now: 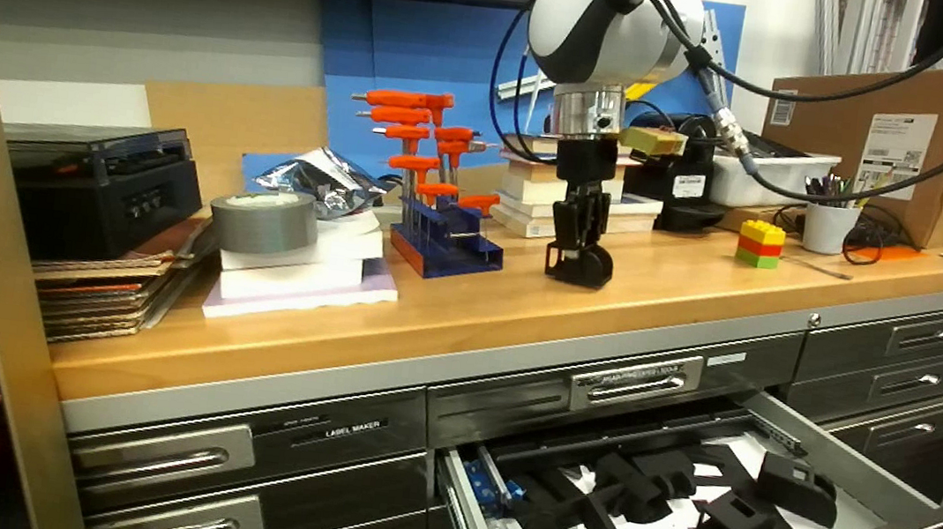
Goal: Put the black objects in the open drawer then close the drawer
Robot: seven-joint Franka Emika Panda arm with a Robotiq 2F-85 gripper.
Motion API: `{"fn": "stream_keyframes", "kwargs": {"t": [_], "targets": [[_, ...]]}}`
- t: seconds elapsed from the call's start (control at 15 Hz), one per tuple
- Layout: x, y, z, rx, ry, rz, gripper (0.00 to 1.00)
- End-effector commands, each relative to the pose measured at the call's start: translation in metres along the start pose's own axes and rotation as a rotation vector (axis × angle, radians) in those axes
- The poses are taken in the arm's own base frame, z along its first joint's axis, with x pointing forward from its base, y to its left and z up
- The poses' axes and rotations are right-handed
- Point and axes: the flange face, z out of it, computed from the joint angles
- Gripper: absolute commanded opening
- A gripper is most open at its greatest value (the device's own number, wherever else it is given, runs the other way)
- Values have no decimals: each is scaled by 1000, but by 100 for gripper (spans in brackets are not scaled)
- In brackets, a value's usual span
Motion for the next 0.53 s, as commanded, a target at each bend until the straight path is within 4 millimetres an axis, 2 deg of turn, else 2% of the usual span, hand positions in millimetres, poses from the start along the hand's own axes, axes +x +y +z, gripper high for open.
{"fn": "stream_keyframes", "kwargs": {"t": [0.0, 0.2, 0.47], "targets": [[-45, 0, -28, -43, 25, 128, 31], [-90, 8, -36, -52, 30, 275, 31], [-158, 20, -24, -24, -16, 507, 31]]}}
